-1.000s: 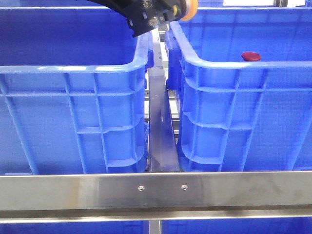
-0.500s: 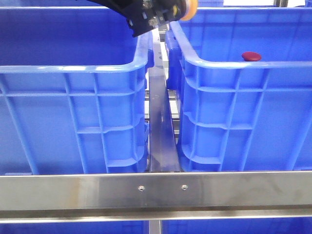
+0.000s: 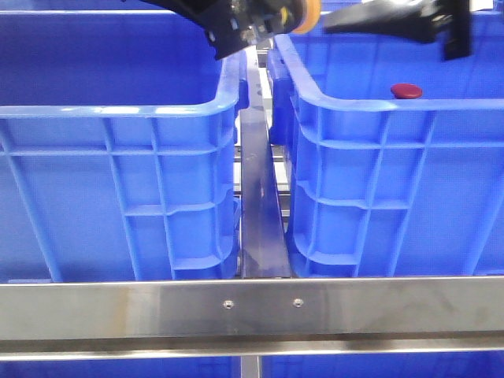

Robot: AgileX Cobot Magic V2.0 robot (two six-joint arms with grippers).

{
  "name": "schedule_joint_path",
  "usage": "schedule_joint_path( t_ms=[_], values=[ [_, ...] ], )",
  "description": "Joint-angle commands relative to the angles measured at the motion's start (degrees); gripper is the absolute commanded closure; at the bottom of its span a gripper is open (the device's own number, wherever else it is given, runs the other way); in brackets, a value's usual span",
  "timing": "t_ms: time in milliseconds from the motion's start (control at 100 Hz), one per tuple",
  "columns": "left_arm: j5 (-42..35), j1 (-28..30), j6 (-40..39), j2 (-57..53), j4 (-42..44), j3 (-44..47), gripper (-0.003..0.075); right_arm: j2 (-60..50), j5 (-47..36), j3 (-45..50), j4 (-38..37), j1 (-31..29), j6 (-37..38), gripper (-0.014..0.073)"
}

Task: Pick red and yellow buttons and place in box
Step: 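Grasp the yellow button with the right gripper and open the left gripper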

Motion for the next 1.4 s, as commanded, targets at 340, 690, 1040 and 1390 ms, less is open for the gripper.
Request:
schedule_joint_path(
  t_ms=[340, 690, 1040, 1390],
  values=[
    [0.37, -0.44, 0.16, -2.26, -5.31, -1.74, 0.0616, 0.25, 3.88, -2.74, 4.44, 2.94, -0.41, 0.0023],
    [1.39, -0.44, 0.16, -2.26, -5.31, -1.74, 0.0612, 0.25, 1.38, -2.74, 4.50, 4.08, -1.31, 0.0277],
    [1.70, -0.44, 1.41, -2.26, -5.31, -1.74, 0.0200, 0.25, 1.49, -2.74, 4.50, 4.08, -1.31, 0.0343],
    [3.14, -0.23, 1.18, -2.26, -5.83, -1.94, 0.0110, 0.25, 2.74, -3.44, 4.42, 0.31, -1.37, 0.0343]
  ],
)
